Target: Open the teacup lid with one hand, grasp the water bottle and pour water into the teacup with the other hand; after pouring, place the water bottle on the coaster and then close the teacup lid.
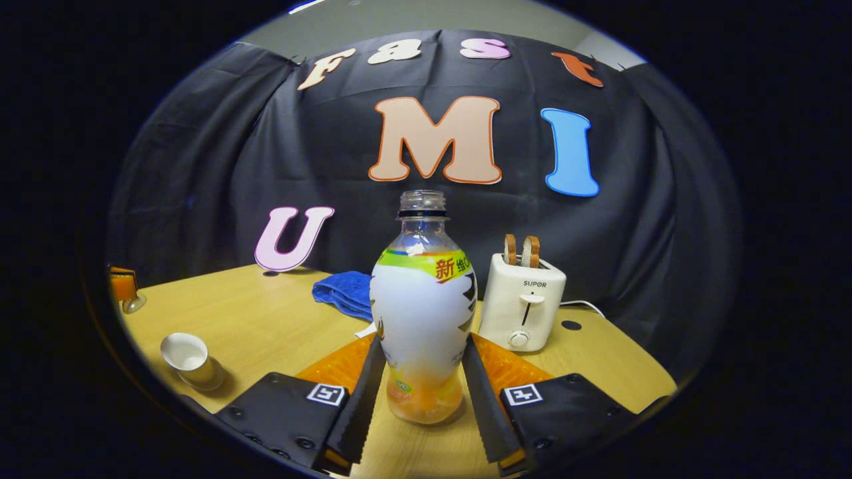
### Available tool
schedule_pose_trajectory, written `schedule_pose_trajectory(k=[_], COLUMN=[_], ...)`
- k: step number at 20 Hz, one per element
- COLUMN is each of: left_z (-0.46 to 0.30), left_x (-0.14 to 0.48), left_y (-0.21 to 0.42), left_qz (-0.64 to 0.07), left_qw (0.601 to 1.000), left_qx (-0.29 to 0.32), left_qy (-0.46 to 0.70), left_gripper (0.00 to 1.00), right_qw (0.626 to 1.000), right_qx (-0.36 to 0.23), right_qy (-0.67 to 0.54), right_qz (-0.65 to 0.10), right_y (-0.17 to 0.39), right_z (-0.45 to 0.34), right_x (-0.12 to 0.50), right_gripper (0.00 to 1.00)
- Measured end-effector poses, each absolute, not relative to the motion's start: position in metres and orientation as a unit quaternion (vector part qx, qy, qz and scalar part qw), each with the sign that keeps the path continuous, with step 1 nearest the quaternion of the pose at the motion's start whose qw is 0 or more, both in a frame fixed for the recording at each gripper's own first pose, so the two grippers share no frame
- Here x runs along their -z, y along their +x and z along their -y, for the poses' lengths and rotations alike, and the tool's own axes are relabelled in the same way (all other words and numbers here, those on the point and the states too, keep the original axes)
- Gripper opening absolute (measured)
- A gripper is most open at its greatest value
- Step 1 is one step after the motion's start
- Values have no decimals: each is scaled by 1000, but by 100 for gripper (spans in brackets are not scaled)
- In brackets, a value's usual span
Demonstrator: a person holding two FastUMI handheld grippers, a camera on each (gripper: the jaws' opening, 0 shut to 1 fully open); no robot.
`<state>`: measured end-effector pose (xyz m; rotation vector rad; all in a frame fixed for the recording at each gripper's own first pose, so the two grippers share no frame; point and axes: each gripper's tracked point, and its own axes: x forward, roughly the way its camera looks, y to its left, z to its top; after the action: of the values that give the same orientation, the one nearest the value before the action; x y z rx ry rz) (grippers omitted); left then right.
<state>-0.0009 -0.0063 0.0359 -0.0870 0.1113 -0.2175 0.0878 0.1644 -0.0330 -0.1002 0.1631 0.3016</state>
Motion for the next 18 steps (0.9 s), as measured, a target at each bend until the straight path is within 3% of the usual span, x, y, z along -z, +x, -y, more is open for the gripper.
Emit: schedule_pose_trajectory(k=[15, 18], left_z=[28, 36], left_x=[-26, -20], left_y=[1, 8], left_qz=[-66, -69], left_qw=[989, 987], left_qx=[130, 141], left_qy=[-37, -34], left_gripper=[20, 20], right_qw=[984, 986], right_qx=[-127, -118], right_qy=[-23, -27], right_qz=[-121, -112], right_y=[92, 92], right_z=[-160, -153], right_x=[63, 59], right_gripper=[75, 100])
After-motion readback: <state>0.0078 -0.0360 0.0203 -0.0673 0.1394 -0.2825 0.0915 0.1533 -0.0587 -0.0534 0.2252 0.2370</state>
